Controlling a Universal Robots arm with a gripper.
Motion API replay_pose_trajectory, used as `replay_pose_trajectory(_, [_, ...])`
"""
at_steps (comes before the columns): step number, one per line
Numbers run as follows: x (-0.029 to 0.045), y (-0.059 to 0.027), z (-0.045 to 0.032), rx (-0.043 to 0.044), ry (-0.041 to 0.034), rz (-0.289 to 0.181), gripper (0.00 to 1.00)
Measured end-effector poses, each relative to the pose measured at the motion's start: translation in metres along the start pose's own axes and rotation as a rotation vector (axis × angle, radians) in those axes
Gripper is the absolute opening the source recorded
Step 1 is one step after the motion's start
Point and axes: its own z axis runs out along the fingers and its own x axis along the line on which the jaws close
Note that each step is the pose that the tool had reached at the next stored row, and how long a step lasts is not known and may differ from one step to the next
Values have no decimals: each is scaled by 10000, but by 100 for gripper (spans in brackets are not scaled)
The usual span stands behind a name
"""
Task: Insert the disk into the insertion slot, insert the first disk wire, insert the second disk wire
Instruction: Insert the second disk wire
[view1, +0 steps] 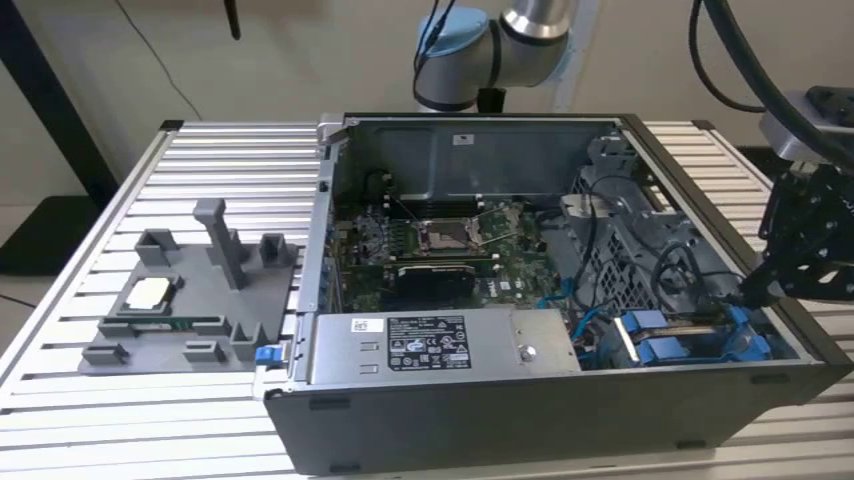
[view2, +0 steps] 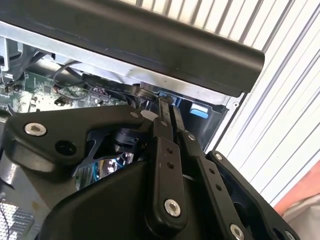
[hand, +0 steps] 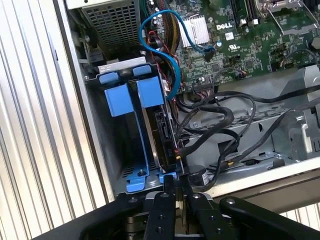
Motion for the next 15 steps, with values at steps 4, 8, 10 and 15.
replay_pose_trajectory(4, [40, 2, -2, -107, 26, 20, 16])
replay_pose_trajectory(8, [60, 25, 0, -121, -26, 39, 16])
replay_pose_trajectory(10, [68, 31, 0, -137, -96, 57, 18])
replay_pose_trajectory(15, [71, 30, 3, -151, -137, 166, 24])
